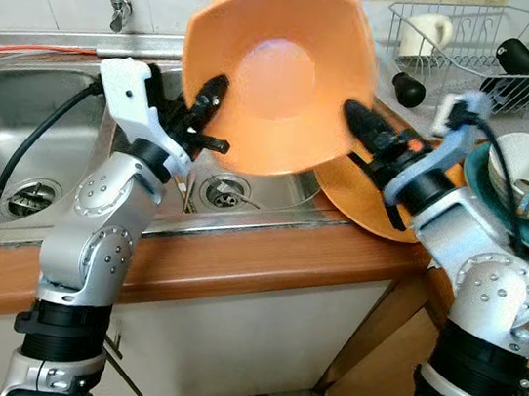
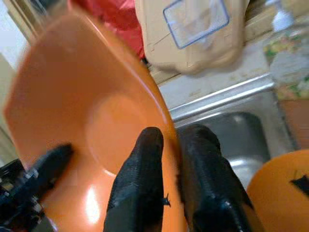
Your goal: Kitchen organization
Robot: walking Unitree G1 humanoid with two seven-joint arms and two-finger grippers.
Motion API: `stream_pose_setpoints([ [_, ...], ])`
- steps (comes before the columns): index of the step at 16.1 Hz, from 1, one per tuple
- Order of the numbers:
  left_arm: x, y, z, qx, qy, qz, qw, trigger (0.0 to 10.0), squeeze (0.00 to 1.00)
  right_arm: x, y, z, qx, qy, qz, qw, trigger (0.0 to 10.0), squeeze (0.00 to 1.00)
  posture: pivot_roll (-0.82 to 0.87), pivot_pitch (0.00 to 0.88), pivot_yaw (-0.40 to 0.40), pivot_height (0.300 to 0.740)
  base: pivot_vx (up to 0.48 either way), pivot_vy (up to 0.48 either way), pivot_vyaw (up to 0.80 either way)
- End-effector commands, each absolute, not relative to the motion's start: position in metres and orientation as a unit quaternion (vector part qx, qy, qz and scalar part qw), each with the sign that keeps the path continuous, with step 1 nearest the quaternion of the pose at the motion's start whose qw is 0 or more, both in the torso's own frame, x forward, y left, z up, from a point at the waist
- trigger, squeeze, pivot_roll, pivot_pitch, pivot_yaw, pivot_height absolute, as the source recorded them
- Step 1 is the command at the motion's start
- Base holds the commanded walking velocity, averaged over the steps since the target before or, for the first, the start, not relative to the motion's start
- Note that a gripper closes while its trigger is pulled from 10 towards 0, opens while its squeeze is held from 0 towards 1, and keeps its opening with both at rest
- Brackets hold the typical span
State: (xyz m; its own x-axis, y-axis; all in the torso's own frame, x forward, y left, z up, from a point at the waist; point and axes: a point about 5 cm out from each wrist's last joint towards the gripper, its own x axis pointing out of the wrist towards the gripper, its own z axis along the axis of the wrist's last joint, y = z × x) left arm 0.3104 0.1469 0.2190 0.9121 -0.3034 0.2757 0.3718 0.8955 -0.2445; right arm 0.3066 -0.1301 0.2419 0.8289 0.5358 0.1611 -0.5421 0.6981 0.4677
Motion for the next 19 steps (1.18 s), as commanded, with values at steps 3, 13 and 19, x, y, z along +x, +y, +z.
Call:
stream_pose_setpoints([
  [3, 0.319, 0.161, 0.222, -0.162, -0.119, -0.140, 0.970, 0.0, 0.00, 0.305, -0.125, 0.253, 0.223, -0.028, 0.310, 0.924, 10.0, 0.30, -0.01, 0.000, 0.064, 0.740, 0.000, 0.000, 0.00],
  [13, 0.362, 0.184, 0.190, -0.025, 0.004, -0.080, 0.996, 0.0, 0.00, 0.287, -0.123, 0.233, -0.024, 0.033, 0.345, 0.938, 10.0, 0.00, -0.04, 0.000, 0.080, 0.740, 0.000, 0.000, 0.00],
  [19, 0.379, 0.168, 0.149, 0.050, 0.142, -0.122, 0.981, 2.5, 0.00, 0.279, -0.122, 0.218, -0.087, 0.075, 0.351, 0.929, 10.0, 0.00, -0.06, 0.000, 0.094, 0.740, 0.000, 0.000, 0.00],
])
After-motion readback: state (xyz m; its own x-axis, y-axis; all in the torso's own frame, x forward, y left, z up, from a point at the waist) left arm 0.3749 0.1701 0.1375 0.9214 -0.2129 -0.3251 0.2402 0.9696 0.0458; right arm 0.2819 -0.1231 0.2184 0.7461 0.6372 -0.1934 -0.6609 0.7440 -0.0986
